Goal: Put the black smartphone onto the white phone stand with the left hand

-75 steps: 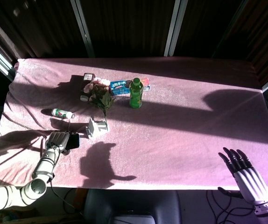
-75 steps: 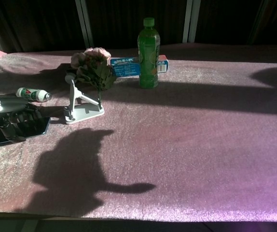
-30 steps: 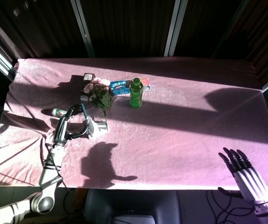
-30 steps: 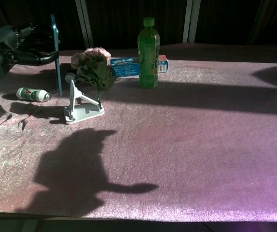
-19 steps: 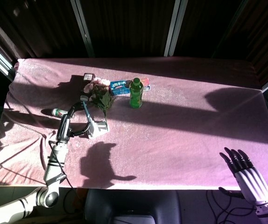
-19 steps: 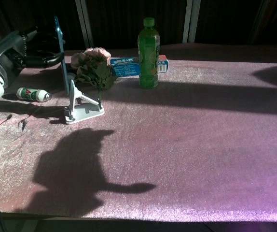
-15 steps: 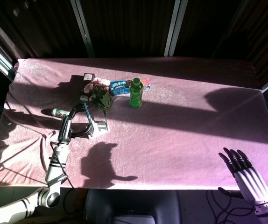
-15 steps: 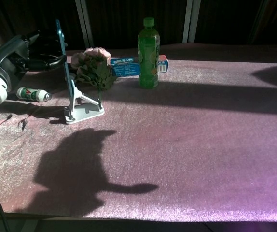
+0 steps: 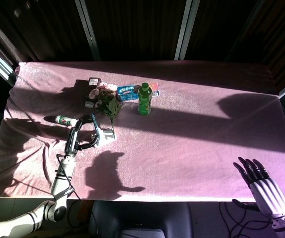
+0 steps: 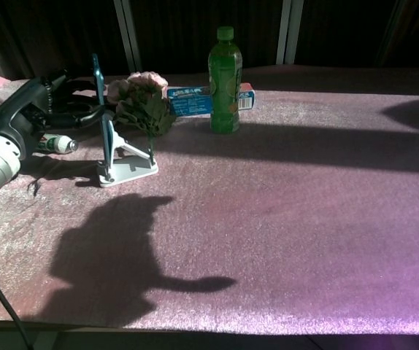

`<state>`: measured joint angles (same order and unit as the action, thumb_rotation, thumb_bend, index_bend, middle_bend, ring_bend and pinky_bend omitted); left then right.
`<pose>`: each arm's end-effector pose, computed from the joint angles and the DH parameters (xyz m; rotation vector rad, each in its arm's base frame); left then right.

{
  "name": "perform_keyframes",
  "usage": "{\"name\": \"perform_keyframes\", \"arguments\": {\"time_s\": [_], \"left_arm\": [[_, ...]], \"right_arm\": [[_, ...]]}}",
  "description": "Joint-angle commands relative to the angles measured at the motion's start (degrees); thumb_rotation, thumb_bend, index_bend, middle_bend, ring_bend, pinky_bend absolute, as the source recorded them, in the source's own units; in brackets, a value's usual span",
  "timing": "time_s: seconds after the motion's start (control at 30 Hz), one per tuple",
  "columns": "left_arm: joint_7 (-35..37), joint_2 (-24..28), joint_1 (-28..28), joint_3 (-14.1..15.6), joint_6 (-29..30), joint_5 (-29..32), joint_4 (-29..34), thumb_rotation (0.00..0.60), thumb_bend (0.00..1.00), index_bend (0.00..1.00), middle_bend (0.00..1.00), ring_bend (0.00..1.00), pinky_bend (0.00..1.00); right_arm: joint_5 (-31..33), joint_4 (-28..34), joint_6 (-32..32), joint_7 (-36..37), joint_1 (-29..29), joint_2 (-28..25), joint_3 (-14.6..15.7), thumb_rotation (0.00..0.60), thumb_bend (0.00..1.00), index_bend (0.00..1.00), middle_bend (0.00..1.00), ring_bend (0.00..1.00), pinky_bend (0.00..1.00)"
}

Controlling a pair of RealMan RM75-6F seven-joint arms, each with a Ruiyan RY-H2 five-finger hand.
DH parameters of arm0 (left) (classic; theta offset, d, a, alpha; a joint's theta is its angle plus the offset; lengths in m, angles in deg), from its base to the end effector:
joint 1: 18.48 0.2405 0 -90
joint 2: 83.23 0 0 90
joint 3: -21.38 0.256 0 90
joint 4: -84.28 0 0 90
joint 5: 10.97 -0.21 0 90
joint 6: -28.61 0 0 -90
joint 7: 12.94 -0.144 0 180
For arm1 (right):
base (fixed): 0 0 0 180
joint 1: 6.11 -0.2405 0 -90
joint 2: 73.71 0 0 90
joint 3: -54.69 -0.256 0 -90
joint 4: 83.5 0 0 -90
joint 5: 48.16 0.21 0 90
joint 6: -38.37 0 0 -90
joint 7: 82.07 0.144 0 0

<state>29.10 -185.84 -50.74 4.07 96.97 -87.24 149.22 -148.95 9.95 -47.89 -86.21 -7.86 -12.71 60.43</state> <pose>-0.1925 0.3474 -0.0178 -1.0706 -1.6366 -1.7451 -0.2968 -0.1278 0.1437 1.6761 -0.8523 0.8403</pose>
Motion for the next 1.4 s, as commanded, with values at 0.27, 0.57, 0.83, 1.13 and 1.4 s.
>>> {"name": "perform_keyframes", "arguments": {"time_s": [0.27,0.57,0.83,1.13,1.4], "left_arm": [[6.0,-3.7,-0.5,1.4,0.9,-2.0,-7.4,0.6,0.4,0.92,1.0,0.76,0.17],[7.8,-5.7,-0.4,2.1,2.3,-3.1,-11.3,0.6,0.4,0.92,1.0,0.75,0.17],[9.4,-7.0,-0.8,2.7,2.4,-3.7,-14.2,0.6,0.4,0.91,1.0,0.74,0.17],[10.9,-7.8,-1.2,2.8,1.8,-3.7,-16.4,0.6,0.4,0.88,1.0,0.71,0.16],[12.3,-8.2,-1.7,3.4,1.2,-4.2,-18.2,0.6,0.4,0.84,1.0,0.66,0.15]], "right_arm": [[0.0,-0.1,-0.3,0.3,0.1,-0.1,-0.1,0.6,0.13,0.0,0.0,0.0,0.0],[-0.1,-0.2,-0.5,0.4,0.2,-0.1,-0.1,0.6,0.13,0.0,0.0,0.0,0.0],[-0.1,-0.2,-0.6,0.5,0.3,-0.1,-0.1,0.6,0.13,0.0,0.0,0.0,0.0],[-0.1,-0.2,-0.7,0.6,0.3,-0.2,-0.1,0.6,0.13,0.0,0.0,0.0,0.0],[-0.1,-0.1,-0.6,0.5,0.3,-0.1,-0.1,0.6,0.13,0.0,0.0,0.0,0.0]]}}
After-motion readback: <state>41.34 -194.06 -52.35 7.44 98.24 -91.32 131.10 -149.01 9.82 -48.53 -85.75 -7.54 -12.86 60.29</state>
